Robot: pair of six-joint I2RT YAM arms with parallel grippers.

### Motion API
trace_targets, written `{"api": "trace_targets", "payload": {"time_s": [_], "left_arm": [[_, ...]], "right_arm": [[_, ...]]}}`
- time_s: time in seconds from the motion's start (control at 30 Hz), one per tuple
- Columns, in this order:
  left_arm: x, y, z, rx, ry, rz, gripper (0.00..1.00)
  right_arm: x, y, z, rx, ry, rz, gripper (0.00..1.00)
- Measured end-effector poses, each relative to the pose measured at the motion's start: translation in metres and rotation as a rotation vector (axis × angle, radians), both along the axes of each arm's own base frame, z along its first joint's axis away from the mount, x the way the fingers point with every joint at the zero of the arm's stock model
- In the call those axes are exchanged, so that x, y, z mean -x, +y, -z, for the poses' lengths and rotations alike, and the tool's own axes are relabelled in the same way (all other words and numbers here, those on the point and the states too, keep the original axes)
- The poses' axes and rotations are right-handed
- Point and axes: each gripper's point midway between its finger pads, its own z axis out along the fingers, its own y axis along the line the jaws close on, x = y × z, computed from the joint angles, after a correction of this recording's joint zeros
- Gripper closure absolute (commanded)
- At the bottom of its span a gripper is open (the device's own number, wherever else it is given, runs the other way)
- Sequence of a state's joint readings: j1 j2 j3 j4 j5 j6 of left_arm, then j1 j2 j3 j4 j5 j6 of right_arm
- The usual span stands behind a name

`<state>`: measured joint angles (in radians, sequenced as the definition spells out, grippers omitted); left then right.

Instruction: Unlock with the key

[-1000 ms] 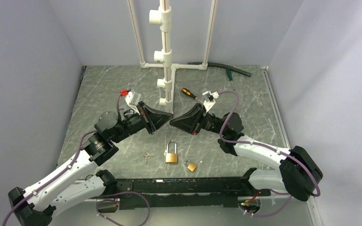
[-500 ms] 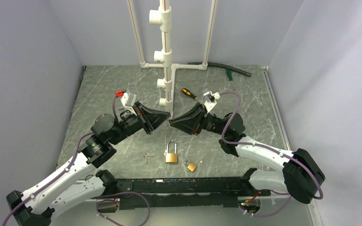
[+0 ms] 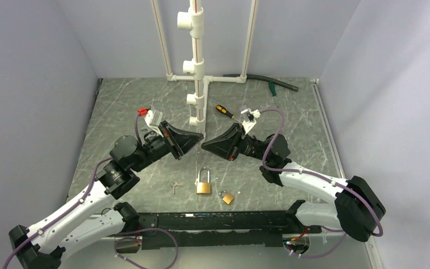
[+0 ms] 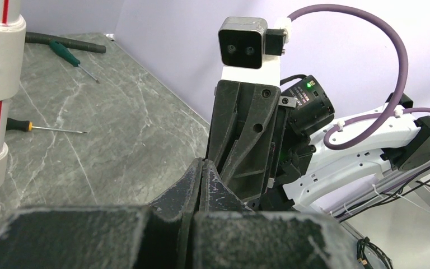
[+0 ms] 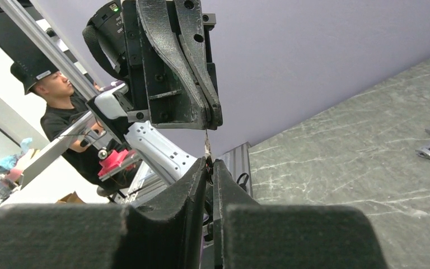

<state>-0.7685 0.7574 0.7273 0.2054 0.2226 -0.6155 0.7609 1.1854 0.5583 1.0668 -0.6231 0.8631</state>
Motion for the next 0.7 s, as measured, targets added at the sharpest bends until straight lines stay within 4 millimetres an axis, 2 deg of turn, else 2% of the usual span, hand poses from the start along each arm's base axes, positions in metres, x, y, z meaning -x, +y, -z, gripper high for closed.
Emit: {"api": "trace_targets", "payload": {"time_s": [0.37,0.53,0.63,0.7], "left_arm": [[-0.0011,-0.0013,0.0017,0.005,0.004,0.001,1.00],[-0.0013,-0.0016,0.0048,0.001,0.009,0.001,1.00],[-0.0012,-0.0016,0.0046,0.002,0.010,0.001,1.00],[-0.0012,-0.0015,0.0042,0.003,0.008,0.001,1.00]], "right_arm": [[-0.0027,0.0001,0.0003,0.000,0.000,0.014,0.82],[-0.0027,0.0001,0.0003,0.000,-0.001,0.015,0.87],[-0.0029,0.0001,0.0003,0.000,-0.001,0.016,0.98],[-0.0035,0.0001,0.0004,0.000,0.000,0.019,1.00]]}}
